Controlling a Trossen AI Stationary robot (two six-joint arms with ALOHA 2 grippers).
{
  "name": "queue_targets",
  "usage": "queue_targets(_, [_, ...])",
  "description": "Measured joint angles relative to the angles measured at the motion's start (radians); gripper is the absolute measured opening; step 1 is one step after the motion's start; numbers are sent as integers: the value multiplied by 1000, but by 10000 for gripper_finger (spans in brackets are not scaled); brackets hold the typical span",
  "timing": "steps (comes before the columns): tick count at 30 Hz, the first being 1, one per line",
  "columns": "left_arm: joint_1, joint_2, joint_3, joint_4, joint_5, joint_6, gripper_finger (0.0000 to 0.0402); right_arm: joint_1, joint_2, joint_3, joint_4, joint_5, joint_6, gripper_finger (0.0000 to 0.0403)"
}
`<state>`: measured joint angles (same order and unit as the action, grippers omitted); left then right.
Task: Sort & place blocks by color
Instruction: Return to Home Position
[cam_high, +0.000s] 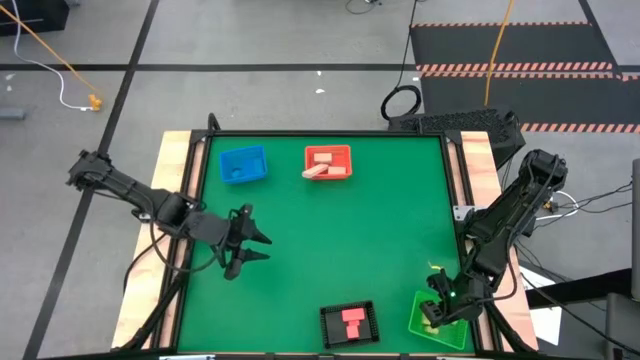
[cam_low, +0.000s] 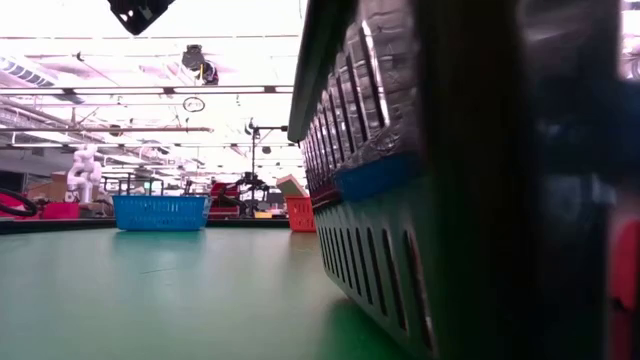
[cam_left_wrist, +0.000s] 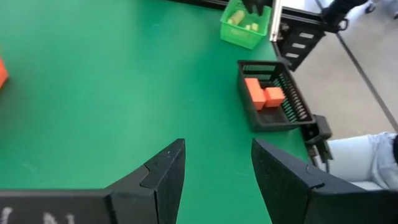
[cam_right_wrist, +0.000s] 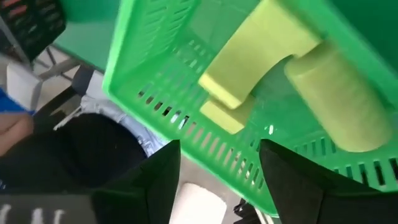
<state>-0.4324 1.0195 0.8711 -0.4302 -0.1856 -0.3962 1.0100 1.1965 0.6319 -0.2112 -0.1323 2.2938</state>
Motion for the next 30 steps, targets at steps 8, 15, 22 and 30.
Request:
queue_targets(8, [62,-60,-1,-80,0,-29,184,-17,0,0,44,1,-110,214])
queue_targets(15, [103,-190,-1,-176,-33,-28,184,-85,0,0,4,73,-360,214])
queue_targets(22, [111,-309,-1,-251,-86,-31,184,-174,-8,0,-8,138,-615,214])
queue_targets(30, [111,-406,-1,-354,-192,-31,184,-251,-109,0,-10,407,-892,214])
